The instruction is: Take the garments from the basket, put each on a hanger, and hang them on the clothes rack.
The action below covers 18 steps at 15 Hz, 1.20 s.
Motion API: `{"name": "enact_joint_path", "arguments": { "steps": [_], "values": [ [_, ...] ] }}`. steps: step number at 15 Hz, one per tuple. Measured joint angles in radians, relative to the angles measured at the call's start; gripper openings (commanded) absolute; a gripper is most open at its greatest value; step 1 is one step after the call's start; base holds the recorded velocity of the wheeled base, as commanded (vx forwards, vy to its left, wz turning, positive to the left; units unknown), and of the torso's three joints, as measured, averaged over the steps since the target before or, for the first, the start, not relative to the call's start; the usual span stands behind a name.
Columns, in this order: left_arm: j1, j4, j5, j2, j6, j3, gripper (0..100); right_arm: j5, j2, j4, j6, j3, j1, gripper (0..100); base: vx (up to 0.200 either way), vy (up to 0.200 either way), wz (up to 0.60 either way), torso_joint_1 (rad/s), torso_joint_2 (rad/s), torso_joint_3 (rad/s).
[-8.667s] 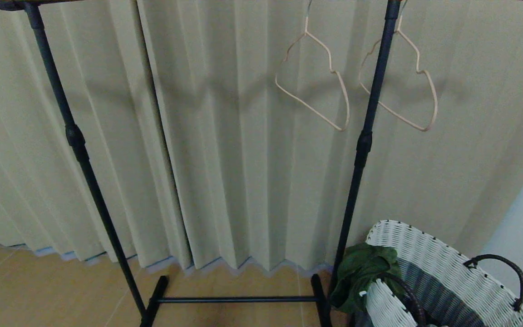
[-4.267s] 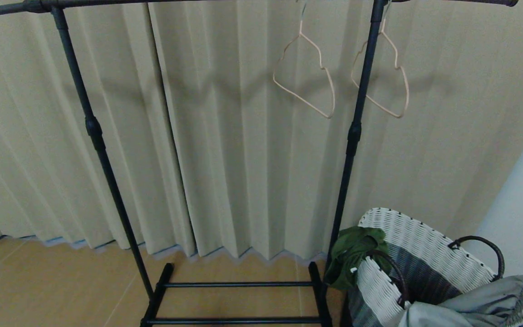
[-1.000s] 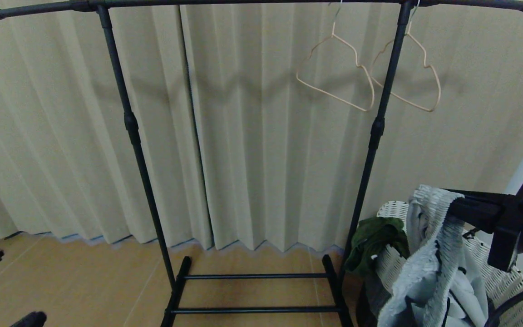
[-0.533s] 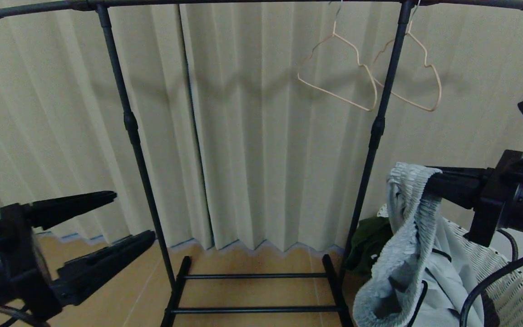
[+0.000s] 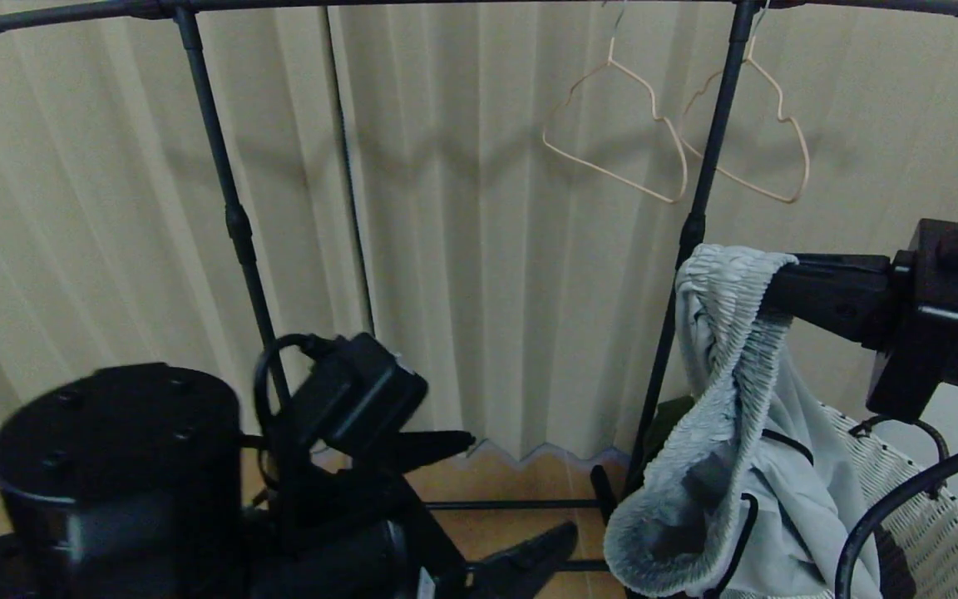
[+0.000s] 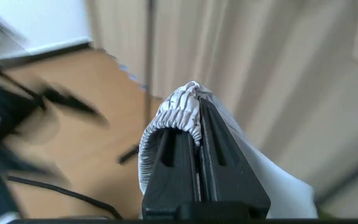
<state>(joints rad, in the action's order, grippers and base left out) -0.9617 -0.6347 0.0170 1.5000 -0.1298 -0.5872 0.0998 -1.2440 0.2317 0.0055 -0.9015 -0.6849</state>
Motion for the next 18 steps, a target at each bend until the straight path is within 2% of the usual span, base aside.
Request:
{"name": "enact_joint_path", "arguments": {
  "steps": [3,6,9,10,15,18],
  "values": [
    [-0.071,-0.074,-0.017,0.134,-0.05,-0.041,100,0.015,0.007,-0.001,0.011,-0.017,-0.031,0,0.0,0.0,0.0,0.0,0.0,0.0],
    [-0.078,-0.175,-0.044,0.266,-0.067,-0.059,100,0.046,0.033,-0.001,0.01,-0.018,-0.037,0,0.0,0.0,0.0,0.0,0.0,0.0],
    [-0.062,-0.192,-0.091,0.357,-0.099,-0.077,100,0.05,0.054,-0.003,0.008,-0.014,-0.037,0,0.0,0.0,0.0,0.0,0.0,0.0],
    [-0.057,-0.192,-0.095,0.38,-0.101,-0.079,0,0.049,0.059,-0.002,0.008,-0.013,-0.037,0,0.0,0.0,0.0,0.0,0.0,0.0],
    [-0.053,-0.194,-0.099,0.416,-0.099,-0.073,0,0.049,0.067,-0.006,0.008,-0.01,-0.037,0,0.0,0.0,0.0,0.0,0.0,0.0],
    [-0.056,-0.221,-0.163,0.368,-0.064,-0.016,0,0.047,0.064,-0.005,0.006,-0.01,-0.035,0,0.0,0.0,0.0,0.0,0.0,0.0]
  ]
}}
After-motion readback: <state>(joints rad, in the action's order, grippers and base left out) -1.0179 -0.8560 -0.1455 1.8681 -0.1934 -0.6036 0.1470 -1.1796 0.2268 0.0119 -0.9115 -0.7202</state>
